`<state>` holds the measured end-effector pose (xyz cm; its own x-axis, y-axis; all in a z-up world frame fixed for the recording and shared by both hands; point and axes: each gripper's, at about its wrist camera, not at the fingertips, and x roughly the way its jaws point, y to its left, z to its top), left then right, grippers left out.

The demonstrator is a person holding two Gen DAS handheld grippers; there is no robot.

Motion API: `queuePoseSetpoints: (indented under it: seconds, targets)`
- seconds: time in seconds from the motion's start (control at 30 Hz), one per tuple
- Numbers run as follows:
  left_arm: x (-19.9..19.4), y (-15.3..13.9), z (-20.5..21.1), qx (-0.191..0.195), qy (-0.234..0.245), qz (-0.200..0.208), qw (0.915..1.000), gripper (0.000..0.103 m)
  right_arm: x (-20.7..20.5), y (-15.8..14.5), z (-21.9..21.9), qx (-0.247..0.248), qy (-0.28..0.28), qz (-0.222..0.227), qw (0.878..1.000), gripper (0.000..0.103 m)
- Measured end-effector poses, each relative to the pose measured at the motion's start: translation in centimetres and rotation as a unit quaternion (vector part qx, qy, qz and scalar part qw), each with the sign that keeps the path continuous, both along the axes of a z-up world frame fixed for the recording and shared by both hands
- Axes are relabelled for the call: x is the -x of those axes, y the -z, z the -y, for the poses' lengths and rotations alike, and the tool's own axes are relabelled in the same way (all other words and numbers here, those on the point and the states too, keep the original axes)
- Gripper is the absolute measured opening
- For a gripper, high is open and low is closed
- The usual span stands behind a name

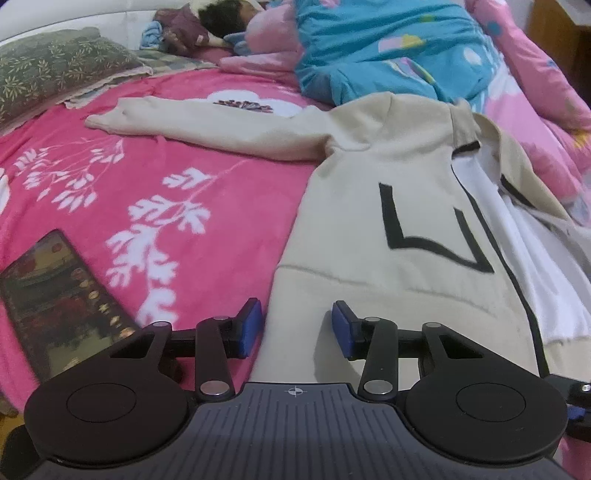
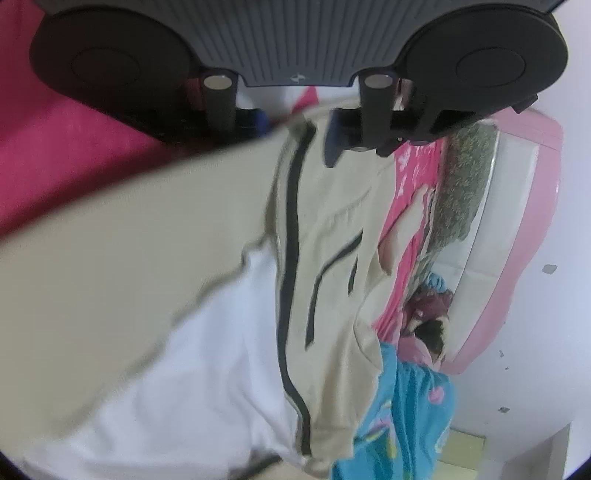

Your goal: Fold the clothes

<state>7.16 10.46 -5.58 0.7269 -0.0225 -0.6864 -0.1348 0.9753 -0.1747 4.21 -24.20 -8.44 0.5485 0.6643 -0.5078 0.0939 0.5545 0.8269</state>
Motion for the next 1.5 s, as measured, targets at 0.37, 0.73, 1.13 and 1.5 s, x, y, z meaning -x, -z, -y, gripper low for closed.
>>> queuePoseSetpoints:
  seconds: [0.37,0.73,1.13,1.5]
  targets:
    - [0.1,0.2,1.7,-0.043,0.003,0.015,0.9990,0.021,-0.5,1.0,0.1,-0.023,0.016,0.020,0.999,0.010]
    - [3.1,-2.3,0.7,-0.005,-0.003,0.042,0.9991,0.004,2.5,-1.6,0.1,-0.001,0.011,0.070,0.997,0.008]
    - [5.0,-2.5,-2.1,-0.002,-0.013,0.050,0.9987,0.003,3.7,-2.8,-2.4,-0.006,-0.011,0.073,0.997,0.008]
    - [6.5,-2.3,-3.0,-0.021,0.005,0.036,0.9991,0.003,5.9,-2.5,-3.0,0.009,-0.016,0.054,0.998,0.008]
